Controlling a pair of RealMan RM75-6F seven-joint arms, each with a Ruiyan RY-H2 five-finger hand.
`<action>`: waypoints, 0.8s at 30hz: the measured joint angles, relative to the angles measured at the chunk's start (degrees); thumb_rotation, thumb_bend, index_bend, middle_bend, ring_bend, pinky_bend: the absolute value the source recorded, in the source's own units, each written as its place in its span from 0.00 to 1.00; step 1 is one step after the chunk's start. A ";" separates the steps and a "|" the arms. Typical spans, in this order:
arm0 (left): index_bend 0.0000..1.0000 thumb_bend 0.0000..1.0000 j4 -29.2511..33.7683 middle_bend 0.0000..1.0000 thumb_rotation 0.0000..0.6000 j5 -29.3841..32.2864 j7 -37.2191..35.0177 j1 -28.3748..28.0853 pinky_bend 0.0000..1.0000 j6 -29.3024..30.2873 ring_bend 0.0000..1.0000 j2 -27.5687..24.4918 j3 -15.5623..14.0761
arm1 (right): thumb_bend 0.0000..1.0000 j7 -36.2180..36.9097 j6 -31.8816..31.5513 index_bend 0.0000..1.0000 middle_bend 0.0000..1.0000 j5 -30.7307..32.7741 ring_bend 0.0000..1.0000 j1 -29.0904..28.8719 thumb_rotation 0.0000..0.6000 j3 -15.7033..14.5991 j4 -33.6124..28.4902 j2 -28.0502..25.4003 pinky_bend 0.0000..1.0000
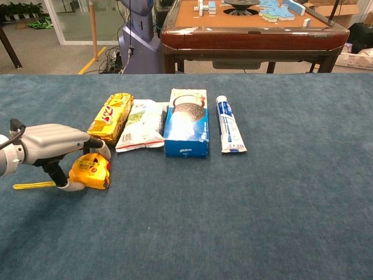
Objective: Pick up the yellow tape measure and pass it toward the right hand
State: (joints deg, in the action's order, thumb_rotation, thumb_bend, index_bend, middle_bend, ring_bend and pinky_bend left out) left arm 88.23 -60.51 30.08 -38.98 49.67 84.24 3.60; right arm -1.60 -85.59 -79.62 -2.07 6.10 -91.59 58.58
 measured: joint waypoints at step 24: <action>0.47 0.25 1.61 0.46 1.00 -3.69 -18.24 1.63 0.23 2.11 0.37 -3.04 3.67 | 0.09 -1.10 3.40 0.21 0.22 -5.37 0.20 -4.14 1.00 0.13 -6.87 -1.93 0.26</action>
State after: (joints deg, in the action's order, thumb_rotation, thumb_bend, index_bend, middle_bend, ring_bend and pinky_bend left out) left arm 89.84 -64.21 11.85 -37.35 51.78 81.20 7.27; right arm -2.70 -82.18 -84.99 -6.20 6.23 -98.47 56.66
